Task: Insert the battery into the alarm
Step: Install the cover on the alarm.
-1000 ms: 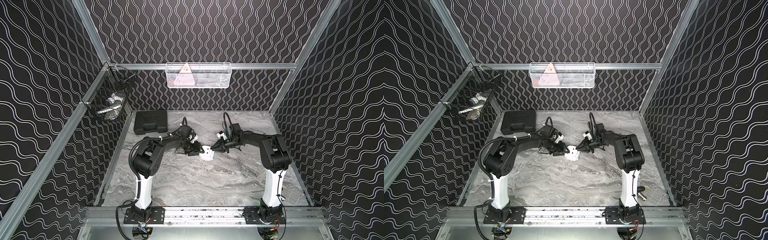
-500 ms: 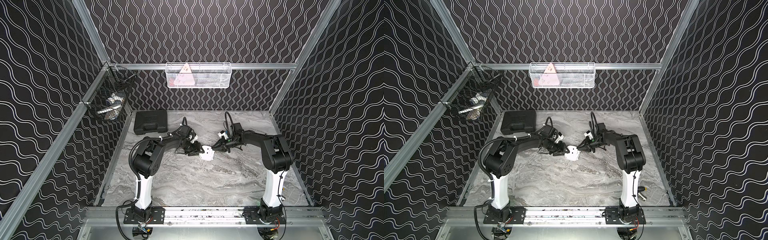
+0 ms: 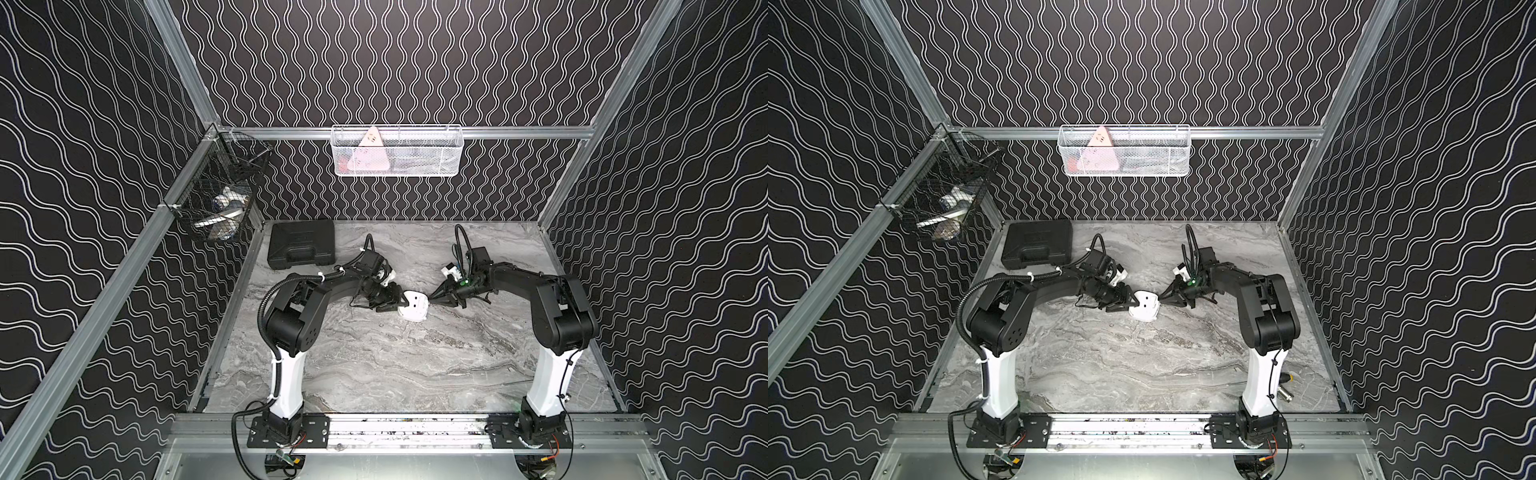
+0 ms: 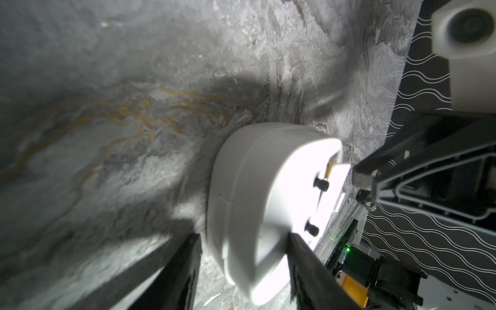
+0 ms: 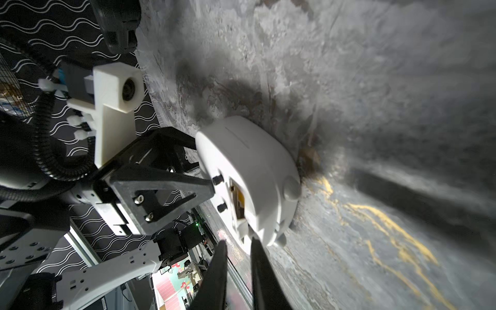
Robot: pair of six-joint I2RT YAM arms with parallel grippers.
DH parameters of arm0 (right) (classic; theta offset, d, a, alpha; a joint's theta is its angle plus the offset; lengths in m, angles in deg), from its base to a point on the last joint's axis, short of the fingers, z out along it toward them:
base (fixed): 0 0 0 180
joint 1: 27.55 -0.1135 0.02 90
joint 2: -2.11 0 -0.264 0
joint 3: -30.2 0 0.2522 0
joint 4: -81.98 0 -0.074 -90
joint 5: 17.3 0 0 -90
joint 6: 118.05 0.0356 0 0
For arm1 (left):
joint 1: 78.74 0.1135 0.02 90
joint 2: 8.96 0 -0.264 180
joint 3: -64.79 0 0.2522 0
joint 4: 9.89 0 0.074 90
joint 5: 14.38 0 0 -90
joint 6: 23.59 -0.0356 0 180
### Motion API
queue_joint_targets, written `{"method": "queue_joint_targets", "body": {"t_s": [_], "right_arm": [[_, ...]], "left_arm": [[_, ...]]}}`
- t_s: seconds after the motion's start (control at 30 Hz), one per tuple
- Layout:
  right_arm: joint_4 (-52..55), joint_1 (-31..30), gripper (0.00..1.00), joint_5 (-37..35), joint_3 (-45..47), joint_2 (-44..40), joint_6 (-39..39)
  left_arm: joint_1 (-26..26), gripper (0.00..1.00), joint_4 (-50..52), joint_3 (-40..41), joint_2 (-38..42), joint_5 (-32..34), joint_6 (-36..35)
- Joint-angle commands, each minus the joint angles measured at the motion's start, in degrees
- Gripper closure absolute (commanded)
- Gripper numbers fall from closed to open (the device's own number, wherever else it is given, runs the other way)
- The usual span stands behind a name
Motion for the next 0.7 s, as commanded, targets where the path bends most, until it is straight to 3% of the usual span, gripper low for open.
{"method": "queue_joint_targets", "body": {"t_s": [0.0, 0.27, 0.67], "right_arm": [[-1.2, -0.7, 0.81, 0.3, 0.4, -0.8, 1.8], [-1.6, -2.0, 0.88, 0.5, -0.6, 0.4, 3.1], [-1.1, -2.4, 0.90, 0.7, -1.5, 1.8, 2.9]], "left_arm": [[-0.1, 0.44, 6.0, 0.5, -0.8, 6.4, -0.5], [-0.2, 0.44, 6.0, 0.5, -0.7, 6.2, -0.5], [-0.2, 0.44, 5.8, 0.7, -0.5, 5.9, -0.5]]}}
